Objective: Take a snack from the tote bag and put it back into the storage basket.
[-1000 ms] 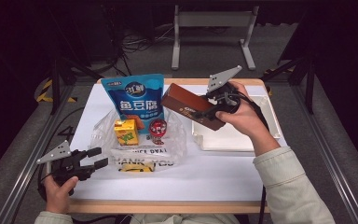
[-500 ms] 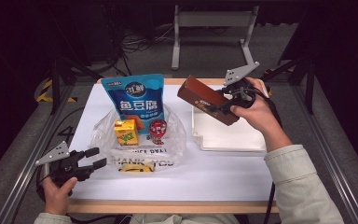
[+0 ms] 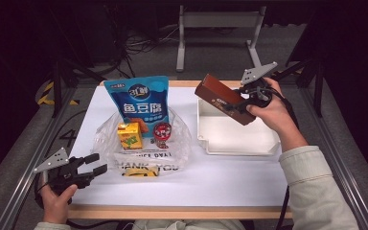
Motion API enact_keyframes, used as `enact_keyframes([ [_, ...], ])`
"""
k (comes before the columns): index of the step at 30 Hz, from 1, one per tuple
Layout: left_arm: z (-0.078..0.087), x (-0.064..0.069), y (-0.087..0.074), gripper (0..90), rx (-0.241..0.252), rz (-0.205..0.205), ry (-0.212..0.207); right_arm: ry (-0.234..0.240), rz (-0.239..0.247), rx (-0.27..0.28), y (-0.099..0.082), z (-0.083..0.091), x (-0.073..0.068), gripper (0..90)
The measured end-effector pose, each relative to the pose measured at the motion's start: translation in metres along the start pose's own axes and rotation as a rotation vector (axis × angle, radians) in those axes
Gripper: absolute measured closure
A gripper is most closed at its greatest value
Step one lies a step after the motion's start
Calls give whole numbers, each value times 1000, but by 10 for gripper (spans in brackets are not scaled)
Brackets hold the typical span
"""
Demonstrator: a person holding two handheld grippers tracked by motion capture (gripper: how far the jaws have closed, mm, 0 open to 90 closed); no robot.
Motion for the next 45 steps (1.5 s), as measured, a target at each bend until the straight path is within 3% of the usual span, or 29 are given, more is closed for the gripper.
enact_keyframes([
  [19, 17, 6, -10, 392, -5, 16, 45, -18, -30, -34, -27, -11, 35, 425],
  [23, 19, 7, -11, 392, -3, 25, 49, 0, -28, -43, -32, -18, 38, 425],
  [30, 18, 6, -11, 392, -7, 18, 46, -20, -26, -89, -43, -30, 44, 426],
  [37, 16, 5, -10, 392, -6, 13, 41, -32, -35, -83, -53, -36, 48, 426],
  [45, 13, 5, -9, 392, -7, 19, 38, -41, -52, -132, -71, -48, 55, 426],
])
Point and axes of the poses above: each handheld gripper's, and its own axes: z roughly backward along the jaws, y roughly out of its top, x roughly to its right, the point moved 5 cm from there along -z, roughly forward along the jaws, and after that the axes turned 12 degrees about -z, right-handed, at the moved point
